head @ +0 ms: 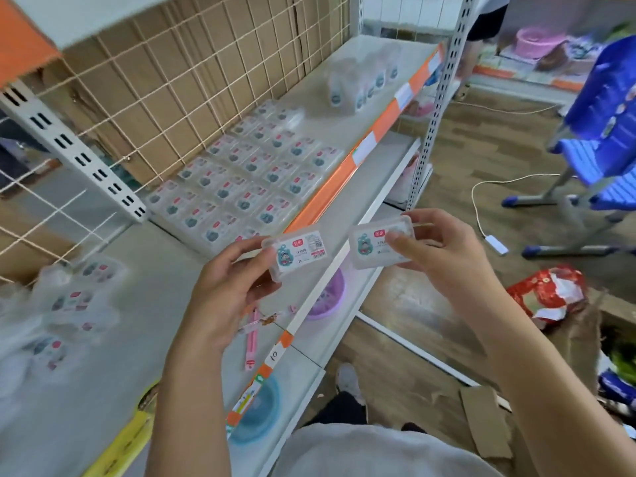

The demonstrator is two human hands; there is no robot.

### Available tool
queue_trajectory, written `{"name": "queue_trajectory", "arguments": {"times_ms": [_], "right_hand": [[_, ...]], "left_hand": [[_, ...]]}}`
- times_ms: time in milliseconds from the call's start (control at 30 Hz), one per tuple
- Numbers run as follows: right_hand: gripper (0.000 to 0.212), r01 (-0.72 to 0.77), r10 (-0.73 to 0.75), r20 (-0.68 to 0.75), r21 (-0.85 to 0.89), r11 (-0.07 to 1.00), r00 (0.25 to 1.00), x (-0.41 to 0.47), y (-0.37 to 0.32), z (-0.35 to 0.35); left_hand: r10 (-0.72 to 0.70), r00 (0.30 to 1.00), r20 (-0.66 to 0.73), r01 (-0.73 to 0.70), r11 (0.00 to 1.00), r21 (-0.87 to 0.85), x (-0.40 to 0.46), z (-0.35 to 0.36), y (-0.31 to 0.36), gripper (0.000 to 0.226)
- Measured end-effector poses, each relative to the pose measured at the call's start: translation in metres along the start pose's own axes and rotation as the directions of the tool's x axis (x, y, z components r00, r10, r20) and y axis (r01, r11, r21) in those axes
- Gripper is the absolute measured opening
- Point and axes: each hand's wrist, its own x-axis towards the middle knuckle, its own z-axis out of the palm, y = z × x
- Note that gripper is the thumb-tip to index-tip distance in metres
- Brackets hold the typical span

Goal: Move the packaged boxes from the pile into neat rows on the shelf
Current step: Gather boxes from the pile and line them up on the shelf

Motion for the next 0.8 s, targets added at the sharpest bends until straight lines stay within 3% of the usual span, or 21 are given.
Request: {"name": "queue_trajectory", "arguments": {"times_ms": [333,633,800], "right_hand": [[0.029,0.012,-0.012,-0.01,0.01,1.0,1.0,0.124,-0.031,0.01],[0.028,0.064,-0.054,0.085,-0.11,0.992,0.995,0.224,-0.04,0.037],[0.033,0.18,-0.133,0.199,-0.244,0.953,0.971,0.294,-0.049,0.056]], "left_hand": [[0.061,0.998,0.003,-0.061,0.995,0.082,0.115,0.029,0.048,0.019],[0.057,0.993,-0.099,-0.05,0.996,0.07,0.162,0.034,0.059,0.033],[0.081,0.968,-0.239,-0.065,0.995,0.074,0.185,0.046,0.06,0.04]]}}
